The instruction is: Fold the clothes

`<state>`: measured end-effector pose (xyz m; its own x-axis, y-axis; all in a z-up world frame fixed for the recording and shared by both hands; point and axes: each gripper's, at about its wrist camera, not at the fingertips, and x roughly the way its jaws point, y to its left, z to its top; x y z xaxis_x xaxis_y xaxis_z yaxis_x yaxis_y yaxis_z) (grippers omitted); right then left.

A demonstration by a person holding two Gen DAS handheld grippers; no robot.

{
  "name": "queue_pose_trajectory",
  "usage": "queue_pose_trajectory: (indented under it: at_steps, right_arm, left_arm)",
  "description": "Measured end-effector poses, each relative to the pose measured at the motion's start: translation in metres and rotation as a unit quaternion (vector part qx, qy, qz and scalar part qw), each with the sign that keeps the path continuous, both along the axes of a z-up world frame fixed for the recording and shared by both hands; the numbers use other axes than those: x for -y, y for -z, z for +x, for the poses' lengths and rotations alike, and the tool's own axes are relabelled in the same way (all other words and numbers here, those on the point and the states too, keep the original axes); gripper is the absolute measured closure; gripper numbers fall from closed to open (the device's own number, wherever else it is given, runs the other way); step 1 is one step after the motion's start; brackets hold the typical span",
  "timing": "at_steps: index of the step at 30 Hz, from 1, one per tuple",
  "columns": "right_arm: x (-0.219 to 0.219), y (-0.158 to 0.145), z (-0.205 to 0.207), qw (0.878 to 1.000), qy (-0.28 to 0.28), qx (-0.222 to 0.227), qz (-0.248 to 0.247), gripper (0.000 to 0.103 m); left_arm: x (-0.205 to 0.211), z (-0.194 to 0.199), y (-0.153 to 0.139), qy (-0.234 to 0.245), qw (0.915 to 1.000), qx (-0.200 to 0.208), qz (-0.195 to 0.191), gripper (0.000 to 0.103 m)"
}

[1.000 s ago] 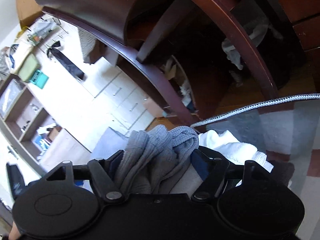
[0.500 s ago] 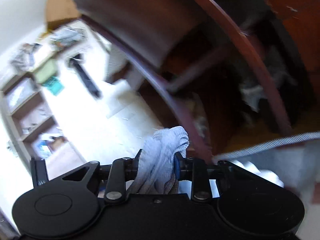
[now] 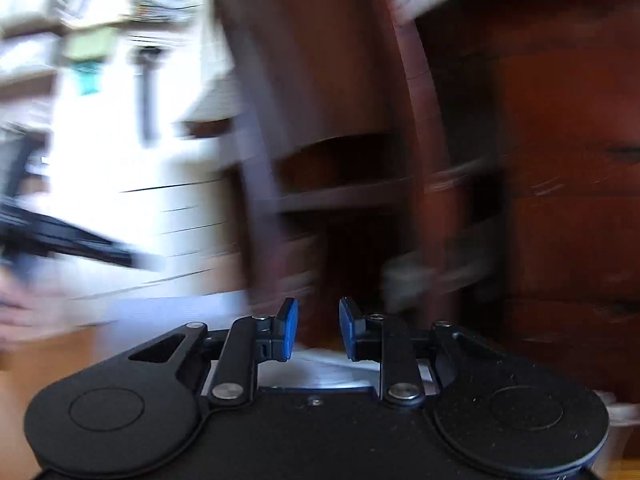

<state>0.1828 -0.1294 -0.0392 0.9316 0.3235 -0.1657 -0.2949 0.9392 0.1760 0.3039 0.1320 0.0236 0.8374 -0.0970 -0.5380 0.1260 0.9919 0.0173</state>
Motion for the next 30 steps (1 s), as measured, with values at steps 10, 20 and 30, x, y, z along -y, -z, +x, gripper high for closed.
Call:
queue_pose_trajectory:
  at_steps: [10,20,30]
  right_arm:
    - [-0.017,0.042,0.036,0.991,-0.025,-0.055,-0.122,0.055]
    - [0.008,0.055,0.053,0.992,-0.053,-0.085,-0.079,0.053]
    - [-0.024,0.023,0.026,0.984,-0.158,-0.041,-0.071,0.048]
  left_arm:
    - [-0.027,0.095,0.065,-0.076,0.9770,-0.158,-0.120,0.085]
    - [-0.032,0.058,0.053,-0.096,0.9764,-0.123,-0.149,0.087]
    - [0.002,-0.070,0.037,-0.024,0.9916,-0.075,-0.103,0.052]
